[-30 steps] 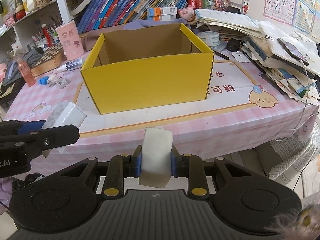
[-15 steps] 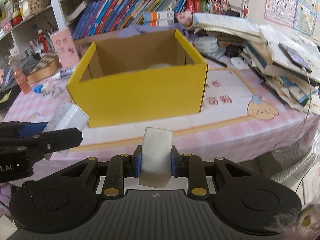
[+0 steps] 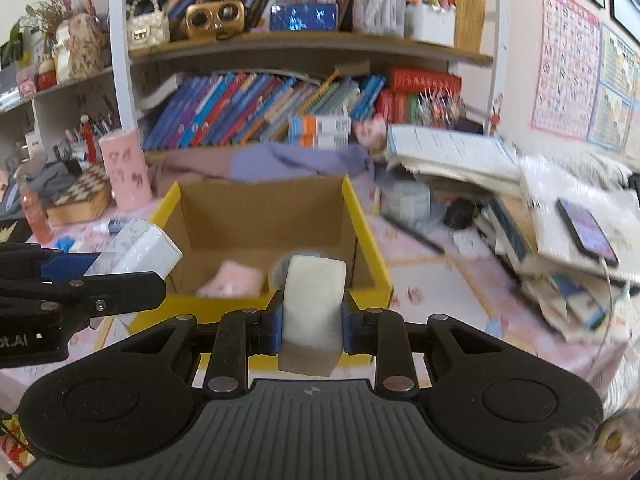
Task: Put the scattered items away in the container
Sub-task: 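Carry the white charger and cream sponge with both tools over the yellow box, then lower both tools into the box and open them to release charger and sponge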
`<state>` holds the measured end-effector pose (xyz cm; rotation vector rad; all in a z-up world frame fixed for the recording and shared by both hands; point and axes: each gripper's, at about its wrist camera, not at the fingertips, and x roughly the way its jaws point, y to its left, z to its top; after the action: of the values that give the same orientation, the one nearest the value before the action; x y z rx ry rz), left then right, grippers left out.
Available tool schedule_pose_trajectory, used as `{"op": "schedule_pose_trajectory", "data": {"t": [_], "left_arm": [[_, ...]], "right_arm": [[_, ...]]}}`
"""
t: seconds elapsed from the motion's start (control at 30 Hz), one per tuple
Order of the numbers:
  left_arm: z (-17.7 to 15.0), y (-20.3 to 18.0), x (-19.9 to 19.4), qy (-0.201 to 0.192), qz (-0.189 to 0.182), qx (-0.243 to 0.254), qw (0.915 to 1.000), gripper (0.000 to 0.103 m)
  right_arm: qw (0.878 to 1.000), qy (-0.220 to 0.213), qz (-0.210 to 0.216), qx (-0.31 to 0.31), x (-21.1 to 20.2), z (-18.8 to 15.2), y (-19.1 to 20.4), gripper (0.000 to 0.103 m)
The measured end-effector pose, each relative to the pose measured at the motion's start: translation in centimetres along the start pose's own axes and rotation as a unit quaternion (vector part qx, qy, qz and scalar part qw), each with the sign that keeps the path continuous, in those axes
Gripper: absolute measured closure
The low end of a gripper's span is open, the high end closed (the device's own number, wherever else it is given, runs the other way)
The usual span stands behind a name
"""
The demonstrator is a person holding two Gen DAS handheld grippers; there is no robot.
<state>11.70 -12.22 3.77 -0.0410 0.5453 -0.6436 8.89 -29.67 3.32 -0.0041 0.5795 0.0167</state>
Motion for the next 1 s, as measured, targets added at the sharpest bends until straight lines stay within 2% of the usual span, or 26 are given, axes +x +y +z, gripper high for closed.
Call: {"op": "schedule_pose_trajectory", "data": {"t": [0.17,0.37,0.7,1.0], "left_arm": [[1.1,0.9,1.0,-0.012,0.022,-0.008,0.9997,0.061],[1.6,1.8,2.5,-0.006,0.049,-0.019,0.9986,0.061],[2.5,3.2,6.3,0.023,0.091,-0.023,0.9954,0.061],[2.8,4.4,10.2,0.077,0.120,-0.012,0.9897,0.061]], "right_arm": [[1.000,-0.008,0.016,-0.017,1.7,1.5,-0.2,0.078],[0.999,-0.006,0.041,-0.031,4.1,2.8,-0.4,0.078],[0.995,0.044,0.077,-0.050,9.6,3.8,-0.9,0.078],[0.988,0.096,0.098,-0.066,14.0,4.0,-1.0,0.078]]}}
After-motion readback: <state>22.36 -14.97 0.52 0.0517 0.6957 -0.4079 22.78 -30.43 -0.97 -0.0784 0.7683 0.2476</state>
